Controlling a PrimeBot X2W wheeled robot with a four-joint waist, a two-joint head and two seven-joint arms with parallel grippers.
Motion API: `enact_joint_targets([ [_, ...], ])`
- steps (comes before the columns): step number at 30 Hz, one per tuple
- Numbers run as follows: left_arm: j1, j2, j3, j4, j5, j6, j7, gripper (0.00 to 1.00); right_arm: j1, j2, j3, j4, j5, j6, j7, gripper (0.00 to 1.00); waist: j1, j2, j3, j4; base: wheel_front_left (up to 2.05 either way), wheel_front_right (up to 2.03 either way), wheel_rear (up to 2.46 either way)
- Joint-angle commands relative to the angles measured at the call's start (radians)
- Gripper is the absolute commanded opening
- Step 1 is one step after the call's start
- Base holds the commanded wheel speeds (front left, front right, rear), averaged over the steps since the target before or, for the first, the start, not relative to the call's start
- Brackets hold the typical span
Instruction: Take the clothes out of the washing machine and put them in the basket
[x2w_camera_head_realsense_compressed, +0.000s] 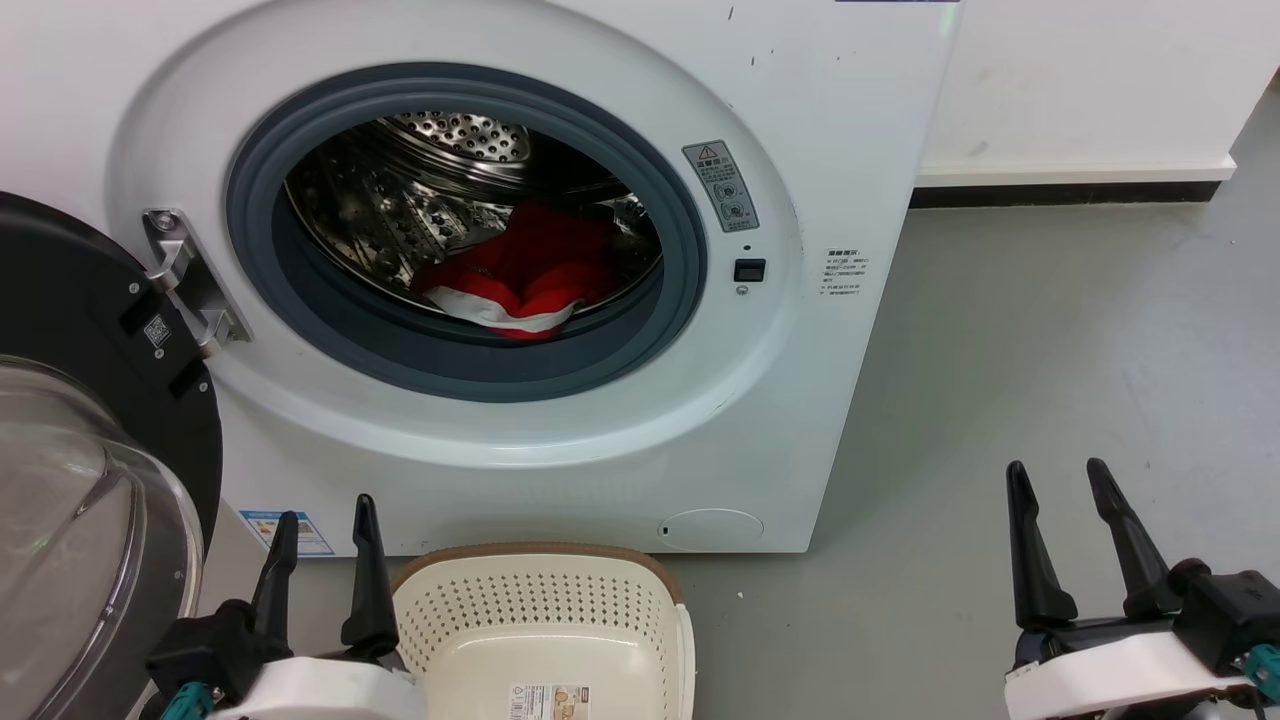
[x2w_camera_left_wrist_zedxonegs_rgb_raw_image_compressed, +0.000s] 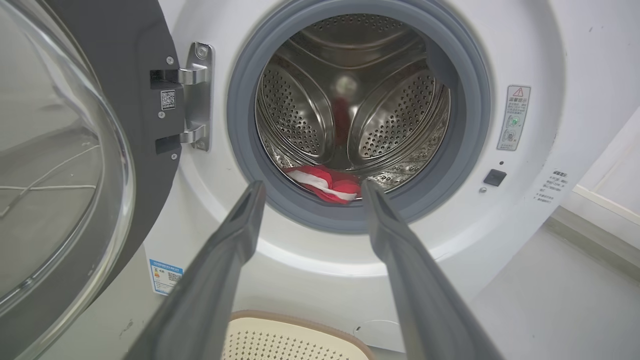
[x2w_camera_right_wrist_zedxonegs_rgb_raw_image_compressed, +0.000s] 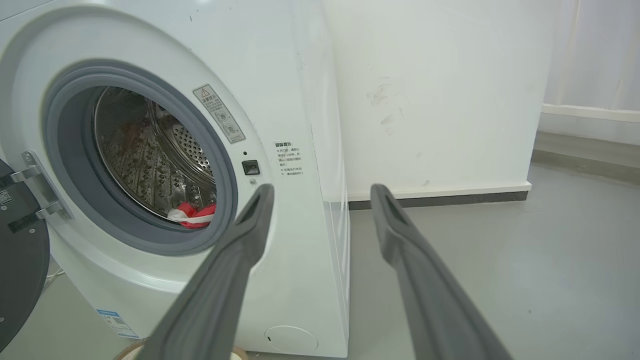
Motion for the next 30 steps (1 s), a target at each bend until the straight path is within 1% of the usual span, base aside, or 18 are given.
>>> enact_joint_targets([
  [1, 0.006, 0.003, -0.003, -0.012, 0.024, 0.003, -0.011, 1.00, 0.005, -0.002, 0.002, -0.012, -0.027, 0.000, -0.008, 1.00, -0.0001, 0.0000, 0.000, 0.000, 0.00, 0.00, 0.00],
  [13, 0.024, 0.003, -0.004, -0.017, 0.117, -0.003, -0.035, 1.00, 0.022, -0.002, 0.013, -0.026, -0.127, 0.000, -0.034, 1.00, -0.0001, 0.0000, -0.001, -0.001, 0.00, 0.00, 0.00],
  [30, 0.045, 0.004, -0.006, -0.023, 0.230, 0.006, -0.065, 1.00, 0.035, -0.001, 0.016, -0.036, -0.243, 0.000, -0.065, 1.00, -0.0001, 0.0000, -0.005, -0.008, 0.00, 0.00, 0.00],
])
